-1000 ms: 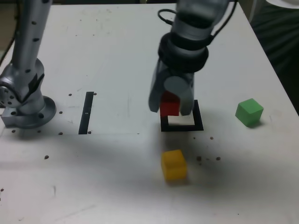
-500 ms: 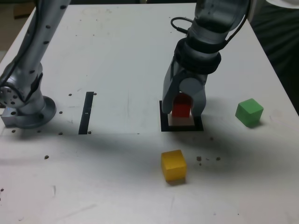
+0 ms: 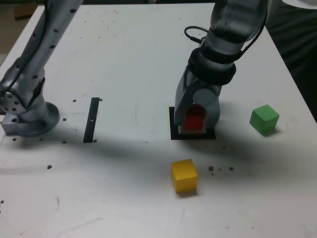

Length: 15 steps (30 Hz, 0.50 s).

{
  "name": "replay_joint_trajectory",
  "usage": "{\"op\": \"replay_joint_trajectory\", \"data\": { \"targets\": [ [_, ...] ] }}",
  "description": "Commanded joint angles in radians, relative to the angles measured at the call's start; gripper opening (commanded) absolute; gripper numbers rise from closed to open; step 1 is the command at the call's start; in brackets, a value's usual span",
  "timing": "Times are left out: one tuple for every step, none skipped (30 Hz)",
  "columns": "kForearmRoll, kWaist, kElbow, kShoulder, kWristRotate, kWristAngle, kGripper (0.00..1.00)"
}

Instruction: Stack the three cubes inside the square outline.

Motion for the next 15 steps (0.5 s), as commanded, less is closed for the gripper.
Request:
{"op": "replay_joint_trajectory", "data": {
  "targets": [
    [-0.008, 0.002, 0.005, 0.004, 0.005, -0.003, 0.88],
    [-0.011, 0.003, 0.007, 0.004, 0.007, -0.003, 0.94],
    [-0.014, 0.003, 0.009, 0.003, 0.008, -0.004, 0.98],
    [-0.016, 0.003, 0.011, 0.003, 0.008, -0.005, 0.99],
    [-0.018, 0.003, 0.014, 0.001, 0.008, -0.005, 0.99],
    [-0.020, 0.004, 0.017, -0.001, 0.008, -0.006, 0.99],
    [-0.022, 0.004, 0.020, -0.004, 0.007, -0.006, 0.99],
    [-0.025, 0.004, 0.025, -0.008, 0.007, -0.005, 0.99],
    [-0.029, 0.004, 0.031, -0.014, 0.006, -0.005, 0.99],
    [-0.034, 0.004, 0.038, -0.021, 0.005, -0.003, 0.99],
    [-0.041, 0.004, 0.048, -0.032, 0.003, -0.002, 0.99],
    [-0.050, 0.004, 0.060, -0.044, -0.001, 0.001, 0.99],
    [-0.059, 0.004, 0.074, -0.060, -0.006, 0.005, 0.99],
    [-0.069, 0.004, 0.090, -0.077, -0.012, 0.010, 0.99],
    [-0.078, 0.004, 0.108, -0.096, -0.017, 0.015, 0.99]
  ]
}}
